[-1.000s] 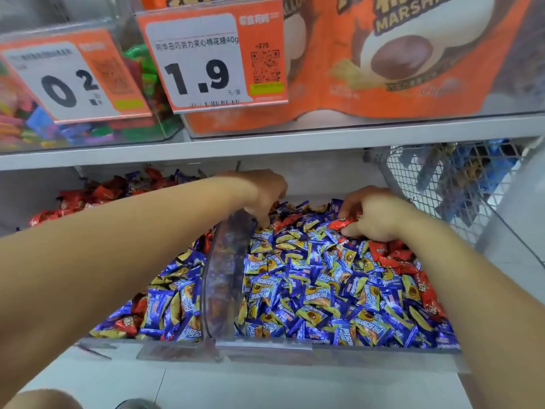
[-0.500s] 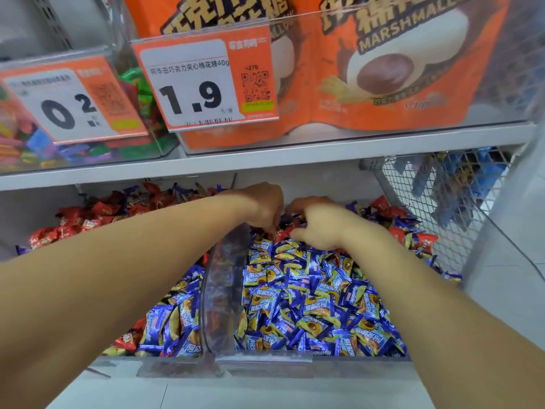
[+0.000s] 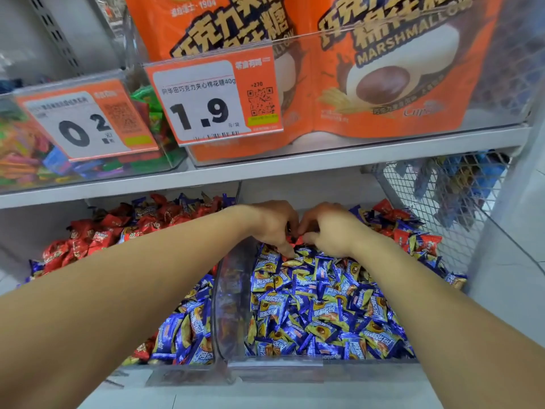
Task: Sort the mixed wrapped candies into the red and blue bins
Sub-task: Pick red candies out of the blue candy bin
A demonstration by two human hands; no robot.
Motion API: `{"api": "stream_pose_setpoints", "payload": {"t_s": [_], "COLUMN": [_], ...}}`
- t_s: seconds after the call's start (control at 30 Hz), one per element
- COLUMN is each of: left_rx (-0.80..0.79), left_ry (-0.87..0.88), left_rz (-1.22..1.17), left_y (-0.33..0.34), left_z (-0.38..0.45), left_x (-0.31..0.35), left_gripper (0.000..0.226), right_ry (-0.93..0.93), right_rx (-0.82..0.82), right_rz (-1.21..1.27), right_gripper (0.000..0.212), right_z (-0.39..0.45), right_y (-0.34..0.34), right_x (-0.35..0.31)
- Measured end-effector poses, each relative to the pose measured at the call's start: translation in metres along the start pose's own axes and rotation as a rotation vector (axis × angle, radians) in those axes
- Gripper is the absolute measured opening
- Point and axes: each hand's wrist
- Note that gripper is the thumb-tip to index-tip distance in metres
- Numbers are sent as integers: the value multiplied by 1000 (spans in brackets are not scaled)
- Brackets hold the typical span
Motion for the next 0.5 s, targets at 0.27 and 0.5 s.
{"api": "stream_pose_setpoints", "payload": {"t_s": [0.27,0.5], "left_rx": [197,81], "left_ry": [48,-11], "left_rz": [-292,-18], "left_y": [-20,-24], "left_z": [-11,-1], "left_x": [-4,-13], "left_gripper": [10,34], "right_ry": [86,88], "right_rx": [197,-52], "right_rz": [222,163], "right_gripper": [17,32], "right_z": [-13,-22], "right_y": [-30,-32], "right_x": [11,9]}}
Point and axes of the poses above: each hand's wrist, its own z-axis towards the middle knuckle, its own y-axis out of the palm, x = y × z, and after that the axes turned 9 degrees about -z, right-handed
